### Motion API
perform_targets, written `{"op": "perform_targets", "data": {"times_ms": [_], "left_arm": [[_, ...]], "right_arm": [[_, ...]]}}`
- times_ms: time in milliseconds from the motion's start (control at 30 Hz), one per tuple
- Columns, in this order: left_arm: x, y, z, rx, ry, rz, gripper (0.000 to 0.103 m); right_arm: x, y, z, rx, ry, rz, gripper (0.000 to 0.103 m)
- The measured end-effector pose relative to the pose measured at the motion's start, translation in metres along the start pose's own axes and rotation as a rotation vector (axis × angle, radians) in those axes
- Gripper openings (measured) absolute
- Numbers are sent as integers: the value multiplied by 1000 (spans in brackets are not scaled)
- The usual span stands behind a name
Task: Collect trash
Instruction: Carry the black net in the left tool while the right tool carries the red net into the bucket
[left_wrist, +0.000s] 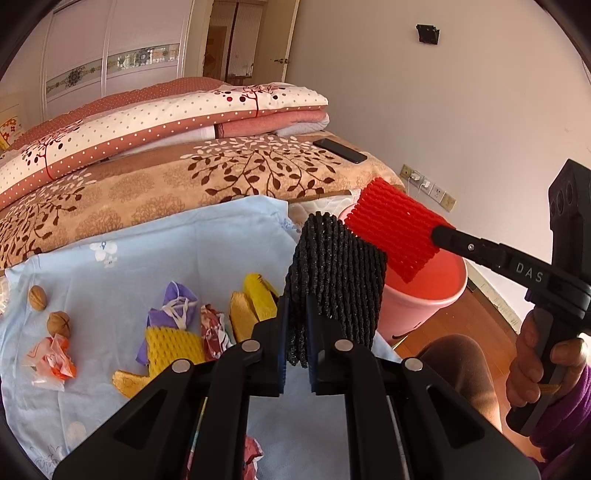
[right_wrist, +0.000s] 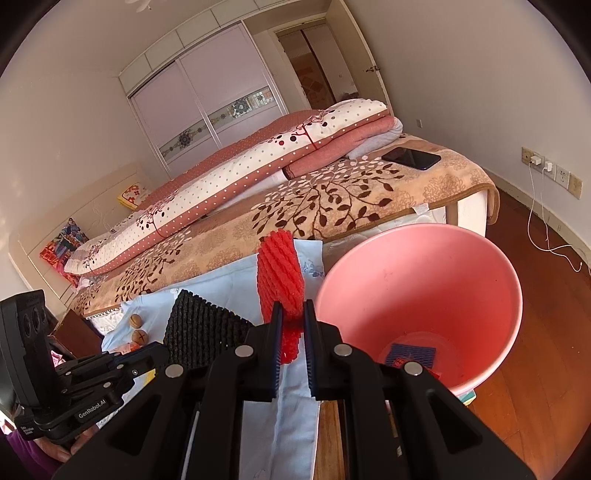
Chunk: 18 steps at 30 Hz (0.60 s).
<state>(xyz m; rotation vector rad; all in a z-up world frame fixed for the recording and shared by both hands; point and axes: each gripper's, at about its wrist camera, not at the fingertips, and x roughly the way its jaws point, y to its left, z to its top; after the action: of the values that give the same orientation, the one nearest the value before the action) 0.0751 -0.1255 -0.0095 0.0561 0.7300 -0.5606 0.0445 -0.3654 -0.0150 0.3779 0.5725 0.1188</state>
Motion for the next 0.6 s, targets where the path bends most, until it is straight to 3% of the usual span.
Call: {"op": "perform_targets", "data": {"times_ms": [600], "left_arm": [[33, -50, 47, 54, -41, -45, 9]], "right_arm": [[-20, -56, 17, 64, -38, -173, 10]]}}
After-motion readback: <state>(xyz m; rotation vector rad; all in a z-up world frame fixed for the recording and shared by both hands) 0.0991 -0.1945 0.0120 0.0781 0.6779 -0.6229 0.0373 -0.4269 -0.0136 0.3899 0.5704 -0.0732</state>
